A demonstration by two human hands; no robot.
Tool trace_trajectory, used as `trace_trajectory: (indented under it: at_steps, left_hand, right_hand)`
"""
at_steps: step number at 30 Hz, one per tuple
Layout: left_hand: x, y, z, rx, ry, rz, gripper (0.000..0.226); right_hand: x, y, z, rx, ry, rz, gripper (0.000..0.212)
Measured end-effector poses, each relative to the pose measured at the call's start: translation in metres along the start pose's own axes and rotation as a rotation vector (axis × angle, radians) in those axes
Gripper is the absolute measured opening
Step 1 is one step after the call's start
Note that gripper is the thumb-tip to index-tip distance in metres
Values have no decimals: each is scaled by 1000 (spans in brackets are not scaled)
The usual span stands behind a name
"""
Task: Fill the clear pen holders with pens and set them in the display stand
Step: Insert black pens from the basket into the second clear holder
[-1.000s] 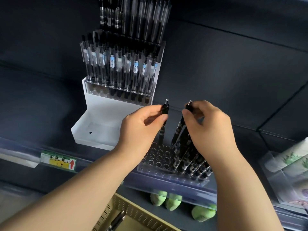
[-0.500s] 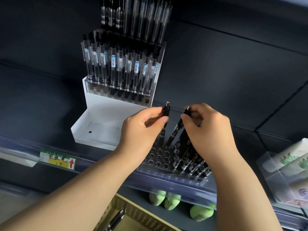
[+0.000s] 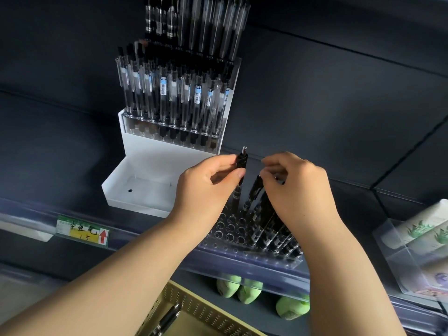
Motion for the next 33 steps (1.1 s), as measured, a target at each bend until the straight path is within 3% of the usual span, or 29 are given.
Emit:
trace_trajectory:
  at_steps: [18, 23, 33]
  left_hand:
    - [5, -20, 5, -114, -32, -20, 29]
    - [14, -22, 7, -97, -143, -202, 23]
    - [2, -37, 5, -247, -85, -431, 15]
  right_hand:
    - [-4, 4, 3, 13, 14, 58, 18]
    - [-3, 10, 3, 45, 12, 30, 18]
    - [-3, 14, 3, 61, 11, -13, 17]
Point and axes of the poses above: each hand's wrist, its own z-axis away from the middle knuckle, its own y-axis out of the back of the hand, x = y × z, the point moved 10 cm from there along -z, towards the middle knuckle, and after that the axes turned 3 degrees about -x, right-handed, at the moved point
